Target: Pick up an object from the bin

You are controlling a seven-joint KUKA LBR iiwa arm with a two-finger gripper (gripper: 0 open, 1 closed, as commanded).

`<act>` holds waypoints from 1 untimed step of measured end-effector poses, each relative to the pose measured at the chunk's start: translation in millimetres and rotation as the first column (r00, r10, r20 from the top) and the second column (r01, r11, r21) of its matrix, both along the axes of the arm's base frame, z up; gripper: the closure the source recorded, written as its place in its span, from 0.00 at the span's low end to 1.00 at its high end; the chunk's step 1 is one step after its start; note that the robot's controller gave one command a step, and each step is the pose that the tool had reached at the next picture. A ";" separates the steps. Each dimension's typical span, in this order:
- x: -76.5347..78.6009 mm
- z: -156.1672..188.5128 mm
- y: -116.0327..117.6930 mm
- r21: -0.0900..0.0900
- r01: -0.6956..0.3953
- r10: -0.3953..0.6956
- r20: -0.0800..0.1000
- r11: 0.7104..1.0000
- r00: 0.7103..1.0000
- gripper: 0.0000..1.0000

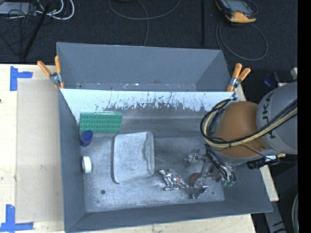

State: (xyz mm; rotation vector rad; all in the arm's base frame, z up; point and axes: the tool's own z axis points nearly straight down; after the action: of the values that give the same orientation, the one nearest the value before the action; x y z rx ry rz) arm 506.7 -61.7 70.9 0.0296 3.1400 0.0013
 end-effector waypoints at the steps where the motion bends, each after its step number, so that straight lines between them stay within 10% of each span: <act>1: -7.3 0.9 34.2 -0.002 0.003 -0.003 0.004 1.000 1.000 0.00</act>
Offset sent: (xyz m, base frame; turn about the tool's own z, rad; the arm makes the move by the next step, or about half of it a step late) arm -0.0093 0.0336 -0.0009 0.0032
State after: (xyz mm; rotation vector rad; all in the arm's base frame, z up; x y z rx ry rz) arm 499.4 -27.6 71.8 0.0337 3.1359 -0.0014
